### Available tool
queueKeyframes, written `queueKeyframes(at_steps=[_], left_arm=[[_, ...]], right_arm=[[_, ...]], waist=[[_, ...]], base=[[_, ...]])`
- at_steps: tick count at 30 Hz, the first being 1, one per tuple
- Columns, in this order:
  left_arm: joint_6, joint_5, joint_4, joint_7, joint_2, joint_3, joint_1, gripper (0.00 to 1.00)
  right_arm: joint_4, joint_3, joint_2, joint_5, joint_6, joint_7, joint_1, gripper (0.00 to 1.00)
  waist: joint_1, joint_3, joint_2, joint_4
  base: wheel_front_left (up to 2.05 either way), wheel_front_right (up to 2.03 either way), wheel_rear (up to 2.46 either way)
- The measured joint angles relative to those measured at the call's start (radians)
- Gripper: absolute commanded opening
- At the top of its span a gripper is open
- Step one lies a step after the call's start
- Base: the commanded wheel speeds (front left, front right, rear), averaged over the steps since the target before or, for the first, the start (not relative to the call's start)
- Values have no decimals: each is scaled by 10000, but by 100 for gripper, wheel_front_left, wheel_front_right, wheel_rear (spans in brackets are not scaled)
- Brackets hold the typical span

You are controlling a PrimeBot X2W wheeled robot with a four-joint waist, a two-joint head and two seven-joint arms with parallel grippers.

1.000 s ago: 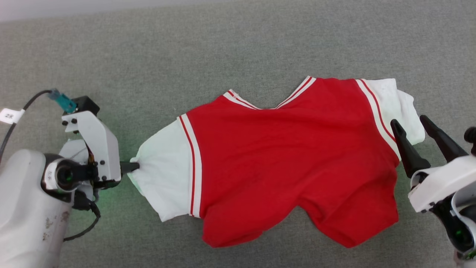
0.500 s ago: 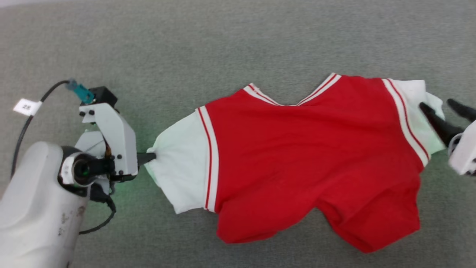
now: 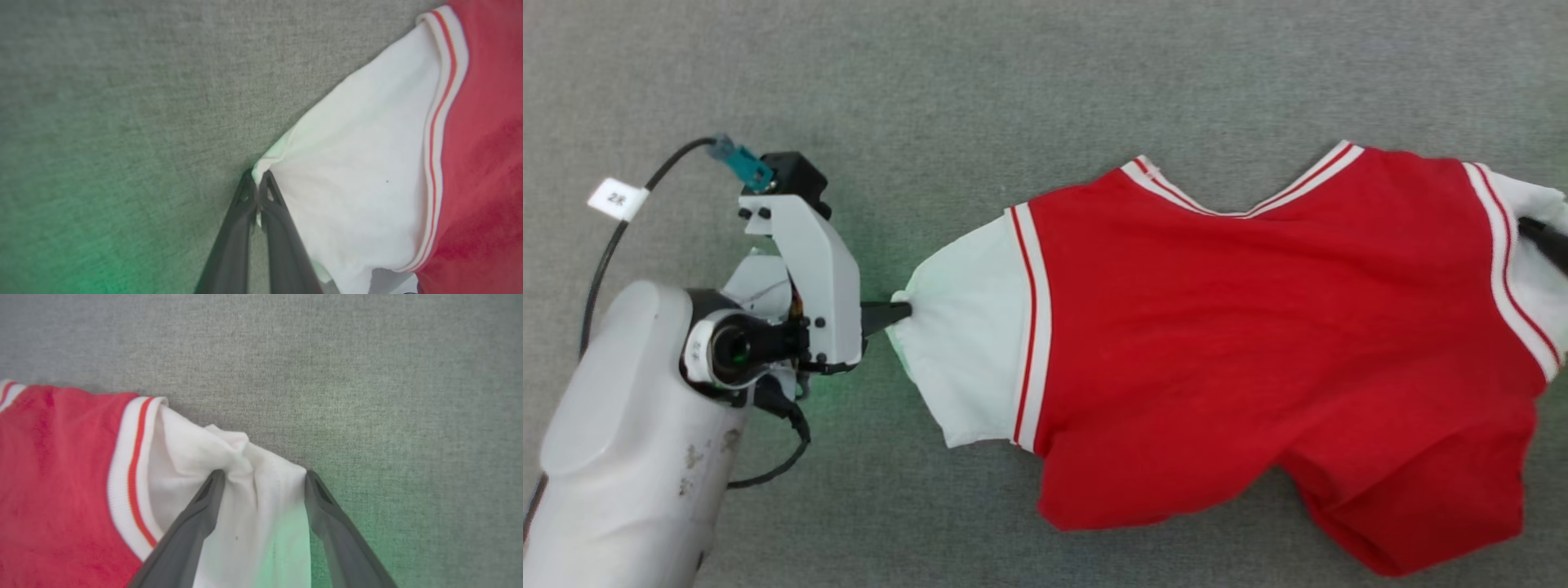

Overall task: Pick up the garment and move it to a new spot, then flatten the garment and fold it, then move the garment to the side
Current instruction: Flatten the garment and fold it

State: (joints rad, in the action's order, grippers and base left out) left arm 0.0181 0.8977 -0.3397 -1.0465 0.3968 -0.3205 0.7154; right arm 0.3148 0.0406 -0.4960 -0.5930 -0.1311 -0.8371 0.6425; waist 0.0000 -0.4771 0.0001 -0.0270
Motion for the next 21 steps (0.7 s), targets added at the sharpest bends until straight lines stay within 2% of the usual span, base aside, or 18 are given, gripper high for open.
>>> queueKeyframes(at_steps=[11,12,14,15,16,17,19,21], left_arm=[[98,75,-270,123,-219,-102,229,0],[98,75,-295,134,-230,-105,234,0],[98,75,-360,173,-251,-121,243,0],[98,75,-397,174,-257,-128,259,0],[100,75,-431,178,-257,-142,269,0],[111,73,-464,188,-261,-153,279,0],[127,73,-516,221,-267,-159,289,0],[134,73,-550,240,-270,-167,304,0]], right_arm=[[1406,886,439,788,-19,-1829,1173,100],[1482,993,491,976,-19,-2056,1264,86],[1605,1287,617,1266,-19,-2548,1390,50],[1680,1459,700,1392,-19,-2867,1475,44],[1705,1559,752,1599,-19,-3173,1500,33],[1710,1672,807,1801,-19,-3532,1512,0],[1682,1879,888,2084,-17,-4148,1545,0],[1534,2142,989,2522,-8,-4307,1476,0]], waist=[[0,-258,0,-270],[0,-235,0,-270],[0,-199,0,-269],[0,-181,0,-268],[0,-164,0,-266],[0,-147,0,-264],[-1,-118,0,-258],[0,-101,0,-258]], base=[[0,0,0],[0,0,0],[0,0,0],[0,0,0],[0,0,0],[0,0,0],[0,0,0],[0,0,0]])
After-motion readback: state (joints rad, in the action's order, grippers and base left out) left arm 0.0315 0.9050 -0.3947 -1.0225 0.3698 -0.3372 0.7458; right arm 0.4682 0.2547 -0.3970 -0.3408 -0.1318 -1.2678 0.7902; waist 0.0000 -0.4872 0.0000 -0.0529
